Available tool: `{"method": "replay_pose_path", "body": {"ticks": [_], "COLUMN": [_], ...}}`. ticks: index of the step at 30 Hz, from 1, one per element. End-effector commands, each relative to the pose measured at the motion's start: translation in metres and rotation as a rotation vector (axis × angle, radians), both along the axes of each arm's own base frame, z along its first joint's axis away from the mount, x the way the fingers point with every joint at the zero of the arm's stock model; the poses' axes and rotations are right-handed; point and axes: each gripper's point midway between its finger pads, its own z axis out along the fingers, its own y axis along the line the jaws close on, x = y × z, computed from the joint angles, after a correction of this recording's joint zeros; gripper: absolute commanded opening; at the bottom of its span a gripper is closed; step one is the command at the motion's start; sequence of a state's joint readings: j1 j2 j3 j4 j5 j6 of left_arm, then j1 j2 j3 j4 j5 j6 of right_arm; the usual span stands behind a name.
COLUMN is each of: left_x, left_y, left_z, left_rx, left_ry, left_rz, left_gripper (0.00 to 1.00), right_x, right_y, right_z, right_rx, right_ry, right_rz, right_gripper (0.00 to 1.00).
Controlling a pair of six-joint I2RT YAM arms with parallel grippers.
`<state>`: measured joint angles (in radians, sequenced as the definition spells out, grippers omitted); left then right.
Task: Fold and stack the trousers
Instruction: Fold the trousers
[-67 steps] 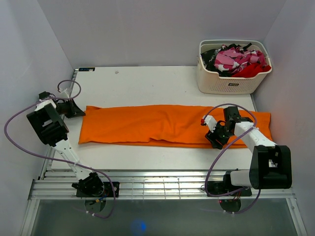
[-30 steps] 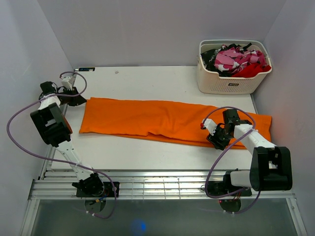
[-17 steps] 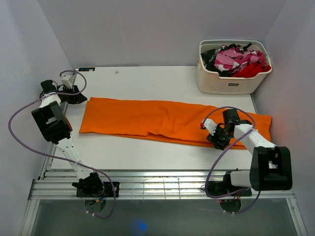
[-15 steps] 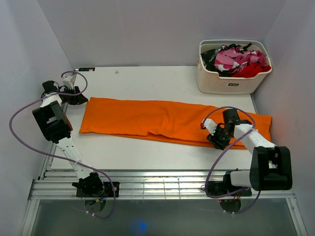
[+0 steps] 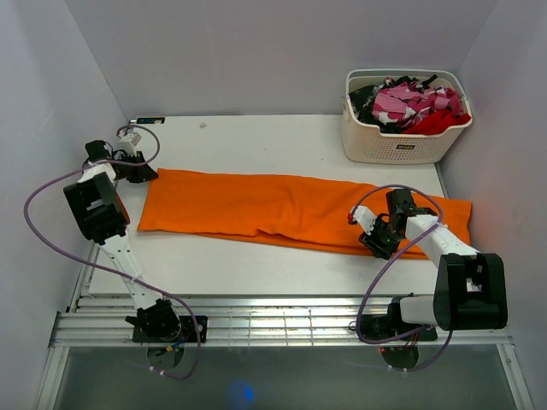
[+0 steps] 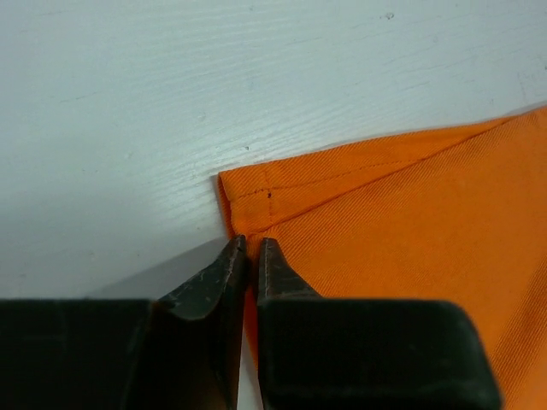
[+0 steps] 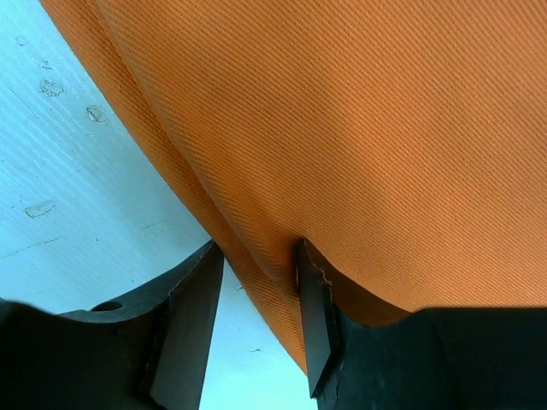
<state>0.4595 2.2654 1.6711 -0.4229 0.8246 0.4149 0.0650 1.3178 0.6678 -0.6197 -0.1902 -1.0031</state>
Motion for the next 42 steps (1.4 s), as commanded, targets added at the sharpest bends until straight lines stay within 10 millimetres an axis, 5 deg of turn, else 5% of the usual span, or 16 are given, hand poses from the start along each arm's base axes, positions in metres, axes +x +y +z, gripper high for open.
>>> {"method": "replay_pose_path", "body": {"ticks": [1, 10, 25, 34, 40, 42], "left_x": [0.016, 0.022, 0.029, 0.041, 0.036, 0.036], "left_y": [0.007, 0.011, 0.003, 0.008, 0.003, 0.004], "left_z": [0.036, 0.064, 0.119, 0.103, 0.08, 0.076], "left_rx": [0.041, 0.083, 0.098, 0.078, 0.049, 0.039], "left_ry": [-0.101, -0.173, -0.406, -0.364, -0.298, -0.275], "left_rz": [0.0, -0.005, -0.014, 0.008, -0.007, 0.001], "left_gripper": [0.1, 0.0, 0.0, 0.08, 0.02, 0.11], "right_x": [-0.015, -0.017, -0.027, -0.03, -0.027, -0.028], "right_y": [-0.007, -0.011, -0.023, -0.024, -0.023, -0.022], "right_z": [-0.007, -0.012, -0.025, -0.026, -0.024, -0.024], "right_rx": [-0.035, -0.063, -0.133, -0.142, -0.135, -0.132], "right_ry": [0.076, 0.073, 0.086, 0.089, 0.084, 0.091], "right_rz": [-0.005, 0.003, 0.022, 0.031, 0.034, 0.034], "right_gripper": [0.45, 0.39, 0.18, 0.12, 0.11, 0.11]}}
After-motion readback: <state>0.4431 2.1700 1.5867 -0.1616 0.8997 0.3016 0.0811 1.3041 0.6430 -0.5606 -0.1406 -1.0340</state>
